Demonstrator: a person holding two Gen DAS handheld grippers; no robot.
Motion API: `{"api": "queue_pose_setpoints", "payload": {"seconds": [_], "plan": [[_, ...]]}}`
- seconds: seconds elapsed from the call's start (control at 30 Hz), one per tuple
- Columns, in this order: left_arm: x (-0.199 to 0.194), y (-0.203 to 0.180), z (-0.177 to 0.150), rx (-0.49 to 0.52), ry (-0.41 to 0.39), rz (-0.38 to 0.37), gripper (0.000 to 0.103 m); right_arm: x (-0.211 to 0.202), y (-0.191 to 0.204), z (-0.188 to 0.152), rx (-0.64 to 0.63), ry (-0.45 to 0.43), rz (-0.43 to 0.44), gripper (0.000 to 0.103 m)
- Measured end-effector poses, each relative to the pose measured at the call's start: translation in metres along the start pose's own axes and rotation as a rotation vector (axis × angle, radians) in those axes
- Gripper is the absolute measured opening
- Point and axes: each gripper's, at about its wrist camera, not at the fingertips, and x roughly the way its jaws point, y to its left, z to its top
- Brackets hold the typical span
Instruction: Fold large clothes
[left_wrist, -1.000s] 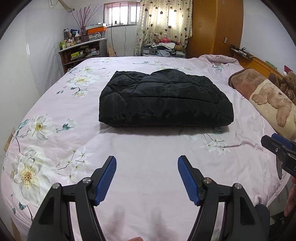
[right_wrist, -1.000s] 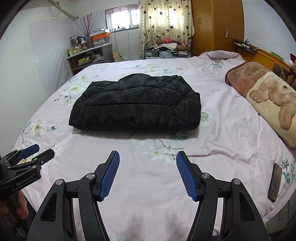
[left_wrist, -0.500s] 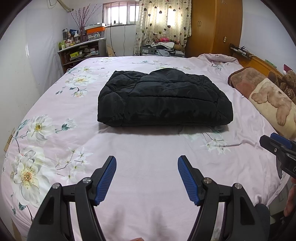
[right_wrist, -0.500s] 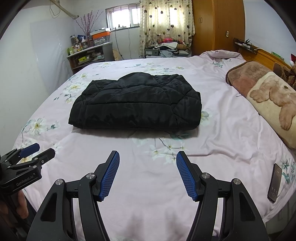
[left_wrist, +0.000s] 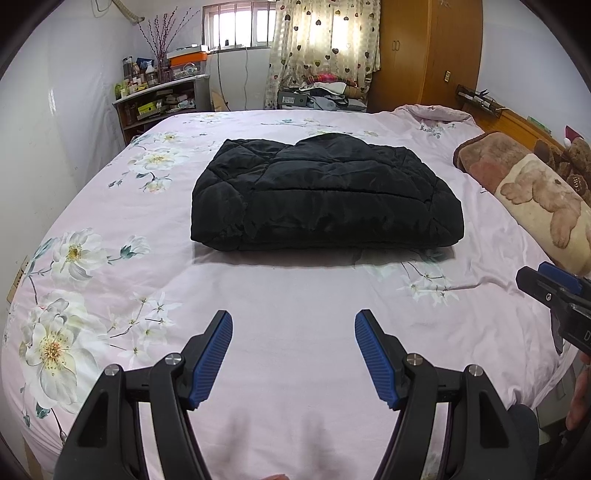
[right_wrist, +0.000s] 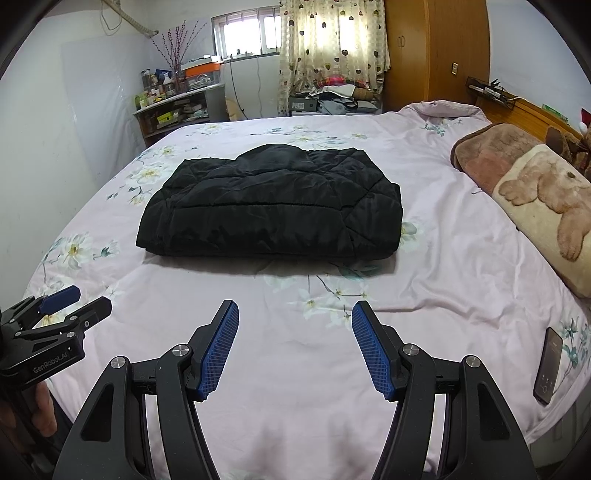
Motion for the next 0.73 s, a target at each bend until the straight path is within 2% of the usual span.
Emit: {"api": "queue_pose_setpoints", "payload": {"seconds": [0.43,0.73], "plan": [[0.017,-0.004,-0.001,0.006,0.029,-0.006,0.071,0.015,-0.014,0.000,-0.001,0.023,0.007,0.064],[0.028,-0.004,0.000,-0.021,0.020,-0.011,0.071,0.025,-0.016,-0.001,-0.004,0.027,0.013,0.064]]}}
